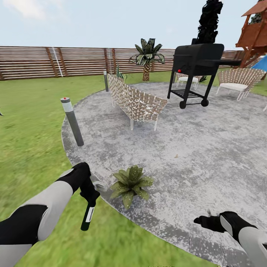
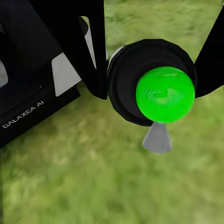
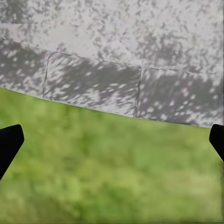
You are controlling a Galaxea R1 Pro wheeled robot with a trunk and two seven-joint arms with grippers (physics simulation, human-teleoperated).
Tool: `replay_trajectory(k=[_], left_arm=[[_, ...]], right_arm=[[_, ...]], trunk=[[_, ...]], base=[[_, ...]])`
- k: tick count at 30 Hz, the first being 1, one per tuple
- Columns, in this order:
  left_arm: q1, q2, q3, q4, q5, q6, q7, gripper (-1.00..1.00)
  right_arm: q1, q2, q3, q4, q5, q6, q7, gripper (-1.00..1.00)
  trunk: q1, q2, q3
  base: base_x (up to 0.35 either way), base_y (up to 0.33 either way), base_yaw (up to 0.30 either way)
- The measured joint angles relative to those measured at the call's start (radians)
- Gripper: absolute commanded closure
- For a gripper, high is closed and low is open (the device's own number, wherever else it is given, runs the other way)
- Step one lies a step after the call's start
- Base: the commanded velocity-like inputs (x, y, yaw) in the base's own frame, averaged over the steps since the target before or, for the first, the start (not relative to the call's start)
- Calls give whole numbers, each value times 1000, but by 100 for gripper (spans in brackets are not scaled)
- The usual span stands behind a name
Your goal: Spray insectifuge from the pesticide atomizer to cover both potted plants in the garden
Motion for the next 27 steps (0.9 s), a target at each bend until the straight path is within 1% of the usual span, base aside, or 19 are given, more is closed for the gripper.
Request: replay_trajectory(k=[3,7,13,16,20,22,25,27], left_arm=[[0,0,0,-1,0,0,-1,100],[0,0,0,-1,0,0,-1,100],[0,1,0,-1,1,0,-1,100],[1,1,0,0,0,0,-1,100],[31,2,0,0,-1,0,0,100],[34,1,0,0,-1,0,0,100],[36,2,0,0,-2,0,0,100],[36,10,-1,0,-4,-1,0,100]], right_arm=[[0,0,0,0,0,0,0,-100],[0,0,0,0,0,-1,0,-100],[0,0,0,0,0,-1,-1,-100],[0,0,0,0,0,-1,-2,-100],[0,0,0,0,0,0,-2,-100],[0,0,0,0,0,-1,-2,-100],[0,0,0,0,0,0,-2,-100],[0,0,0,0,0,-1,-2,-100]], trunk=[[0,0,0],[0,0,0],[0,0,0],[0,0,0],[0,0,0],[0,0,0],[0,0,0],[0,0,0]], base=[[44,31,-276],[201,171,-239],[244,220,-42],[194,230,-136],[39,113,-257],[6,23,-273],[1,5,-122],[0,1,-31]])
